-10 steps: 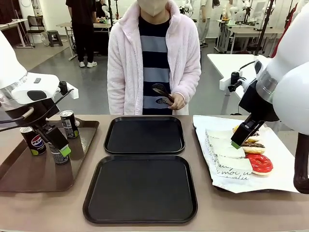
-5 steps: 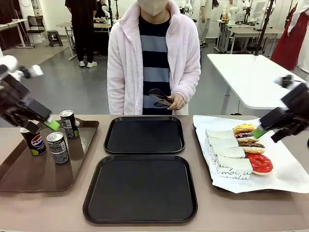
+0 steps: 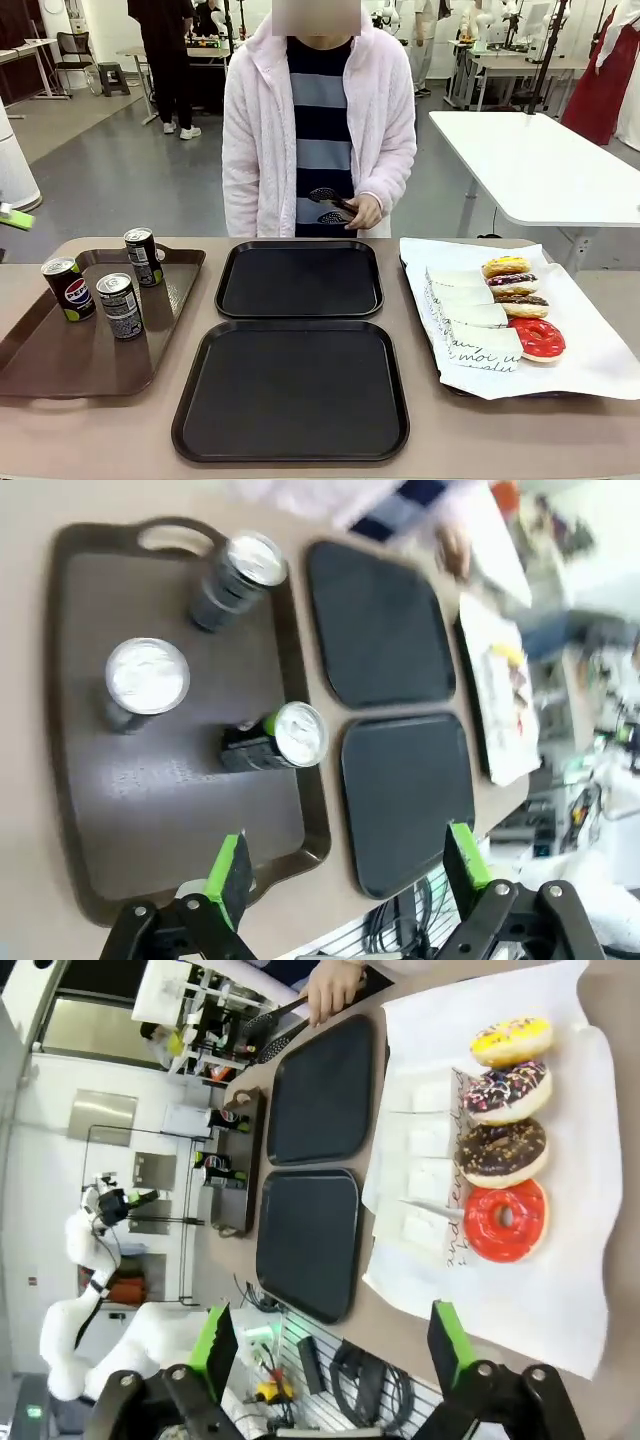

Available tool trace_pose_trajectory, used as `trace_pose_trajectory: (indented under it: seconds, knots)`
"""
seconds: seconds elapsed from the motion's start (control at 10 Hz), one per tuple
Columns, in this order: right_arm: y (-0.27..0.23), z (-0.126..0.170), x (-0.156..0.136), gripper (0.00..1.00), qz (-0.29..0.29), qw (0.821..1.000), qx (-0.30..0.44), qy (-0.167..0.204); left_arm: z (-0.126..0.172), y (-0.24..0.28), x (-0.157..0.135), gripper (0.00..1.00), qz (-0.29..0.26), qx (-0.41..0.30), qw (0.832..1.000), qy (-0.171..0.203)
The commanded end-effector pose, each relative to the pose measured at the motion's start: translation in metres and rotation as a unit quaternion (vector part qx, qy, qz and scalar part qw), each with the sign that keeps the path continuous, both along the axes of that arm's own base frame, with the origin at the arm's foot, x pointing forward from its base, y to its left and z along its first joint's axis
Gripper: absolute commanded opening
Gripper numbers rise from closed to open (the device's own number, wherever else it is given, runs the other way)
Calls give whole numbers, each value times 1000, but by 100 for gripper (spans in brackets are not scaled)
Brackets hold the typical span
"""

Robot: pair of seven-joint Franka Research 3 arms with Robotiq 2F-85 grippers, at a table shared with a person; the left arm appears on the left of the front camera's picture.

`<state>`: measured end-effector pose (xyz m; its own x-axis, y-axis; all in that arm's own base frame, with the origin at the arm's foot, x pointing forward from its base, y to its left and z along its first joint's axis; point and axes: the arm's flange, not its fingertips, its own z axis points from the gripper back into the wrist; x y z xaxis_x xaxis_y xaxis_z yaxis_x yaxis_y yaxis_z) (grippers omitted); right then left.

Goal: Set up donuts and drinks on trays.
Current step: Pick up one Pepsi coke and place it on the Flat Tray.

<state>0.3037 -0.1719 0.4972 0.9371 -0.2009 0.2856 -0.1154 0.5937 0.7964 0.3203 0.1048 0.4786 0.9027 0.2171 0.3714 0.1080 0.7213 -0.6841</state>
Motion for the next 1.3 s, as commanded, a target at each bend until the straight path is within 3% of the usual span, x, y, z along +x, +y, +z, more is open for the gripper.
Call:
trace_pose_trajectory:
  seconds: [0.0, 0.3, 0.9, 1.1, 1.2]
  knots:
    - [-19, -16, -2, 100, 33, 999, -2, -4, -15, 25, -36, 100, 33, -55, 997, -31]
    - [-45, -36, -15, 100, 46, 999, 21, 9, -17, 62, -67, 100, 46, -166, 982, -77]
    - [-68, -52, -31, 100, 49, 998, 43, 1, -24, 61, -75, 100, -40, -193, 980, 0]
    - [-69, -53, -29, 100, 33, 999, 35, -7, -24, 66, -73, 100, -43, -193, 980, 7]
    - [-64, -53, -34, 100, 40, 998, 36, 11, -23, 59, -69, 100, -35, -208, 977, 7]
